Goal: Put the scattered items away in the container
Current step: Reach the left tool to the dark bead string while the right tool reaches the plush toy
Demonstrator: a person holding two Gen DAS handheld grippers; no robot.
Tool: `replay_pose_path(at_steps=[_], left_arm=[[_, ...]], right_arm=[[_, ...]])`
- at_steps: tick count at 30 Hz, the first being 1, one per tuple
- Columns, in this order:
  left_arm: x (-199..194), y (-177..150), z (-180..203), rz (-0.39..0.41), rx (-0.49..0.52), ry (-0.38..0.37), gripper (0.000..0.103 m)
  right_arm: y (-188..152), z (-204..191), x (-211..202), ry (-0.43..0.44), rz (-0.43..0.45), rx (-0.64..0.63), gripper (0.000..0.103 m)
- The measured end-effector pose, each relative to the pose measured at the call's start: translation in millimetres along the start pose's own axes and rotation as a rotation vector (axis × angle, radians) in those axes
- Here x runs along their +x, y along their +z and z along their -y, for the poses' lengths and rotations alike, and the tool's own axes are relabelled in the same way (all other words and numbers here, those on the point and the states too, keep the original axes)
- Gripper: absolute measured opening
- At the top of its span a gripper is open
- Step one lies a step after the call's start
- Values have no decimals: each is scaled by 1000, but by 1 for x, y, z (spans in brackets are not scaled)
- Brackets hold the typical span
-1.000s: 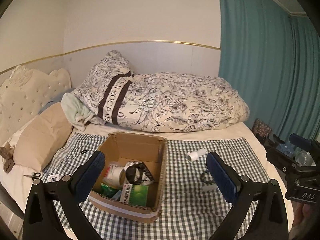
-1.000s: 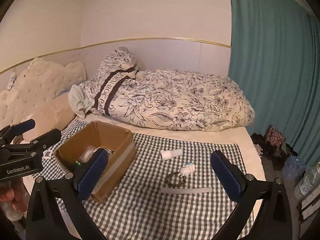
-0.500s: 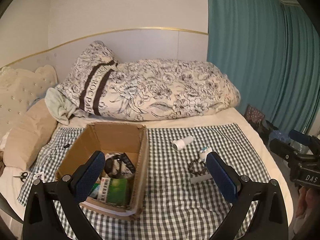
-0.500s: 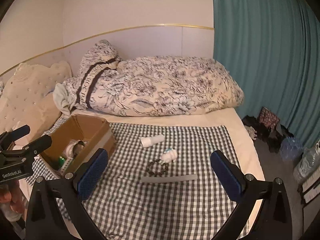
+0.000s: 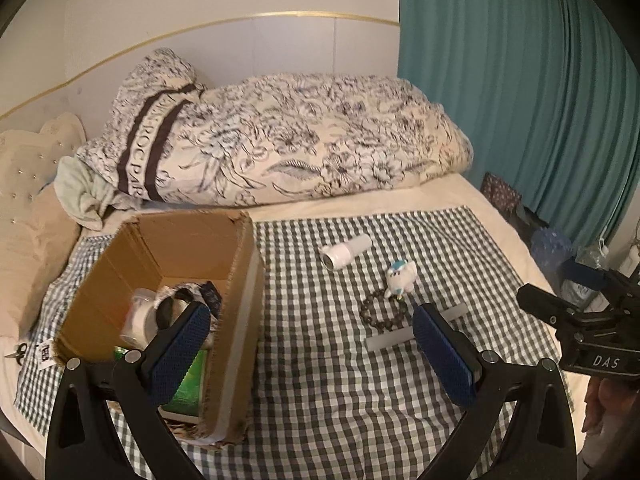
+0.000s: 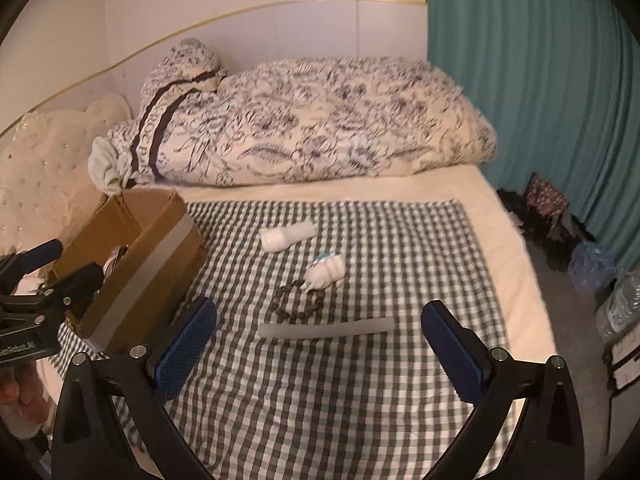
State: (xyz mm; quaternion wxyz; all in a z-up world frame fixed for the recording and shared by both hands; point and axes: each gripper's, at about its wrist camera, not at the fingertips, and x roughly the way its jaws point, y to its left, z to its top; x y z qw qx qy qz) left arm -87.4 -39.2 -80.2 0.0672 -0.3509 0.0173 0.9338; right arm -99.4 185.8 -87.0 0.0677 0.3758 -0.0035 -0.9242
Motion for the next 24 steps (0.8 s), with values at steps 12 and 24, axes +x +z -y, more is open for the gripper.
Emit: replay_pose_path(at_steps=[12,24], left_arm=[[67,-12,3,-96,-14,1,103],[129,-24,2,-125,-27,49,103]], right_arm=[[-6,9,72,23,-99,-9,103],[3,18,152,33,-166,30,103]])
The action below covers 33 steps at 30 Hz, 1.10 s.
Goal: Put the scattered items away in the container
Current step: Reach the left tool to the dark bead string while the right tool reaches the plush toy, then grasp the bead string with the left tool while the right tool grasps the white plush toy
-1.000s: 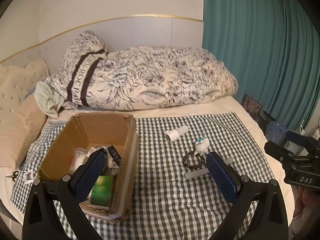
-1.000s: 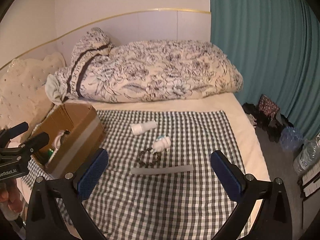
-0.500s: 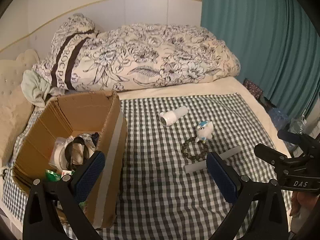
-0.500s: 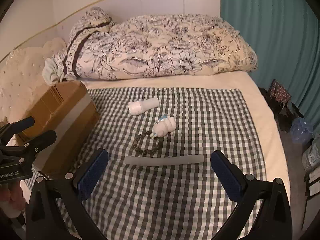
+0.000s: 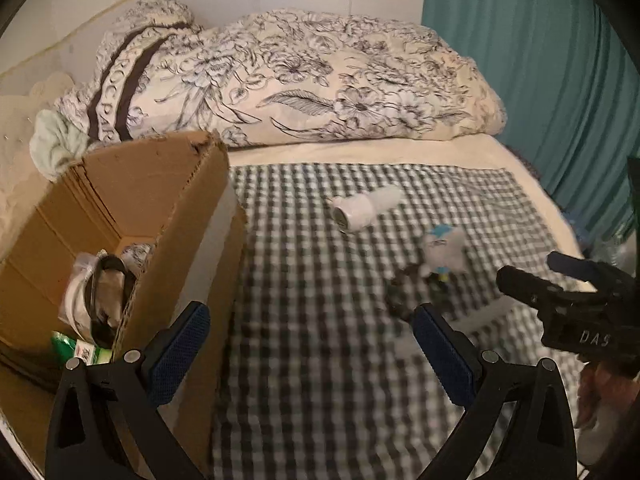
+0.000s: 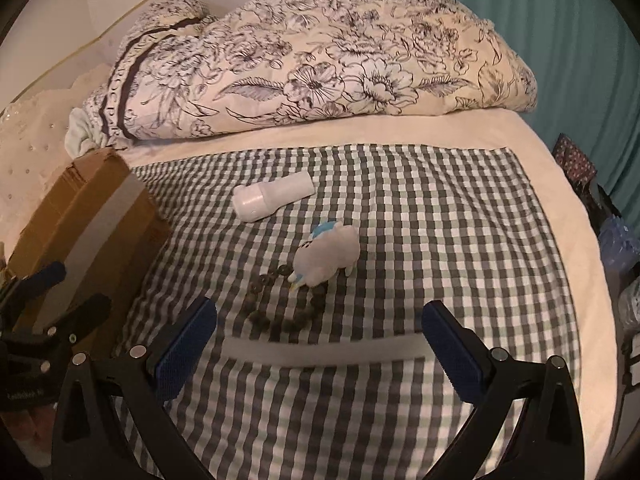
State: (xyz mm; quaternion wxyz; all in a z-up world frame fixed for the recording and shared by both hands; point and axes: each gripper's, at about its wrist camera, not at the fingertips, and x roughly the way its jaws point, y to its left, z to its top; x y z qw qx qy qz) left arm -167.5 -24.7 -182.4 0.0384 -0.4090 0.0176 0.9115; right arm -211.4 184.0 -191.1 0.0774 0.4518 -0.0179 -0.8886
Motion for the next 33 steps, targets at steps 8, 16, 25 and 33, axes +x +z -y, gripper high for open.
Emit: replay_pose_path(at_steps=[8,16,25,33], left_arm=[[14,12,11,63,42,15,103],[25,24,34,115,64,-75,102],[88,13,53,2,88,-117,93],[122,6,61,-62,86,-151,93]], right_arm=[[13,6,44,-4,-18,49,103],[23,6,83,-8,-48,59,97],[15,12,121,-2,-123,43,61],[13,39,116,-52,-78,53,56]])
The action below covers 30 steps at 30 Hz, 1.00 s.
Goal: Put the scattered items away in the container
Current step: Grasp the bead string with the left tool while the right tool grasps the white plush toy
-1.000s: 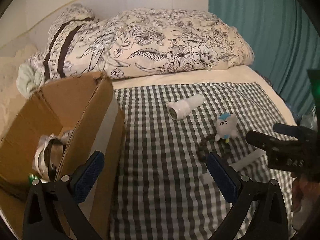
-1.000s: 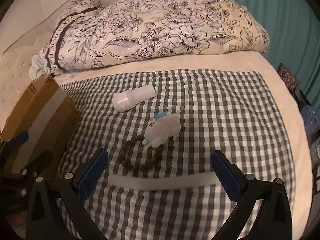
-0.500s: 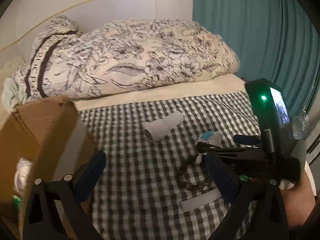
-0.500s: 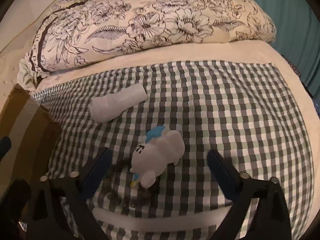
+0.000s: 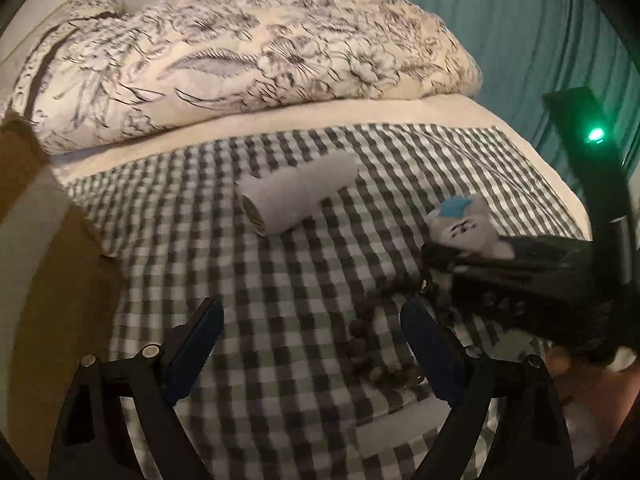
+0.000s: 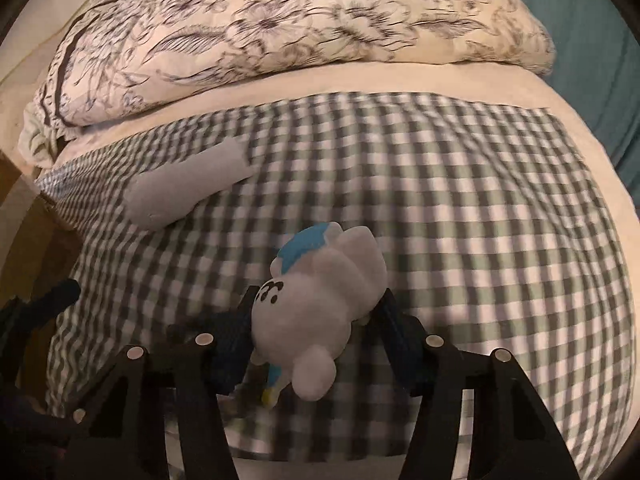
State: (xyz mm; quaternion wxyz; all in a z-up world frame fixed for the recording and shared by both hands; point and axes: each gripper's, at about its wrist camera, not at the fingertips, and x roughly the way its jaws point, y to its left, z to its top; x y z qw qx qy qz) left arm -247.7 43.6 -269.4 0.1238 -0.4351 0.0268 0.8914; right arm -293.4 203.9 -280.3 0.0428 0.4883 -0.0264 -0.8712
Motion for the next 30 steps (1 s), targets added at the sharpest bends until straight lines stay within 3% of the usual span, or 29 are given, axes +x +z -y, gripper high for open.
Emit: replay_pose_path(at_steps=[10,15,18,19,20,22,25,30], left_arm=[[26,-4,49,-51,77,-88,93],[43,-6,60,-99,103,-85,92],[41,-6,52,-87,63,-93,72],[40,-5,49,-92,55,-91,58],[38,-5,47,-95,53,-79,38],[35,-4,41,-105,26,-76,21],[31,-5,31,-108,-23,-97,10],[15,-11,21,-105,-67,-97,10]], right_arm=[[-3,44,-22,-29,45,70,56],[-6,52,-28,-29,50,82,56],[-9,57,-33,-29,53,93,56],[-10,58,-34,-29,54,98,56],[-11,59,-36,-28,55,103,56],[-12,60,-40,-25,60,110,56],[-14,57,-49,-16,66,108,56],[-18,48,-67,-4,81,100,56]])
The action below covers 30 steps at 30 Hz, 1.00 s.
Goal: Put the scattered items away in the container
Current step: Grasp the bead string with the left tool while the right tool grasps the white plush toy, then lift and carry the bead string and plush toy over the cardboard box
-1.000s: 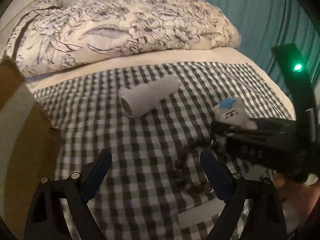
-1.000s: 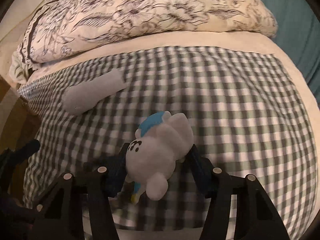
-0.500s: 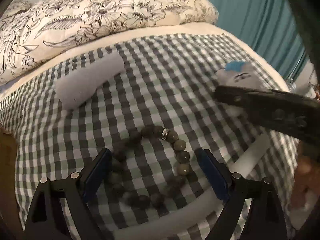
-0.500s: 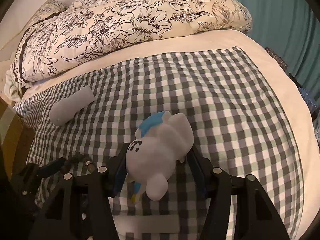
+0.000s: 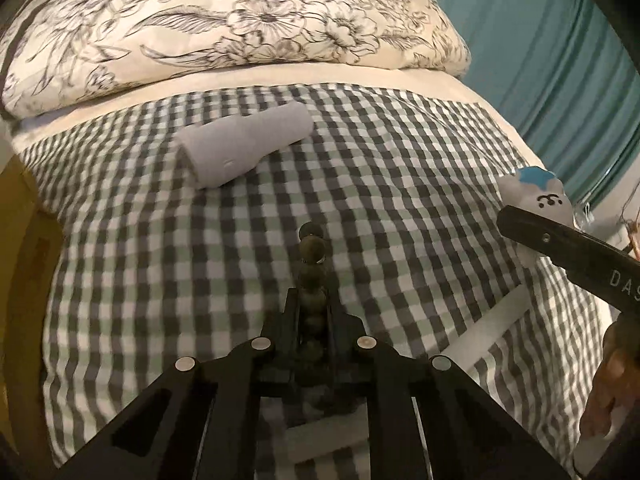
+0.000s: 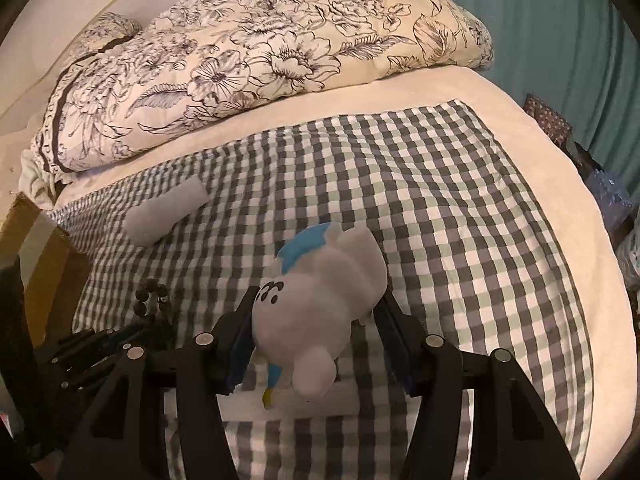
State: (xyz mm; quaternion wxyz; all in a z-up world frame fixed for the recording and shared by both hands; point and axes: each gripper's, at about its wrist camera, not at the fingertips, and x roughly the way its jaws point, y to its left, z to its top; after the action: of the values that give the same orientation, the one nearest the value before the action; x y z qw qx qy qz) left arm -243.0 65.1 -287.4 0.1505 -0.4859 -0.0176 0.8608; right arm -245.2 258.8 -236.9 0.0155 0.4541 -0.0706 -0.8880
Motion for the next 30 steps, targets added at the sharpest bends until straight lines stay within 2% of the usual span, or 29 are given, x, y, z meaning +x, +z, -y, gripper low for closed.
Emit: replay_pose_path(at_steps=[8,30], left_arm=[[-49,-6,-5,55,-14,13,10],[-202,-22,-11,240,-32,45,10]], right_arm=[[-7,-17,-34,19,24,-17,56],[-37,-63,-164,53,146,-73,56]])
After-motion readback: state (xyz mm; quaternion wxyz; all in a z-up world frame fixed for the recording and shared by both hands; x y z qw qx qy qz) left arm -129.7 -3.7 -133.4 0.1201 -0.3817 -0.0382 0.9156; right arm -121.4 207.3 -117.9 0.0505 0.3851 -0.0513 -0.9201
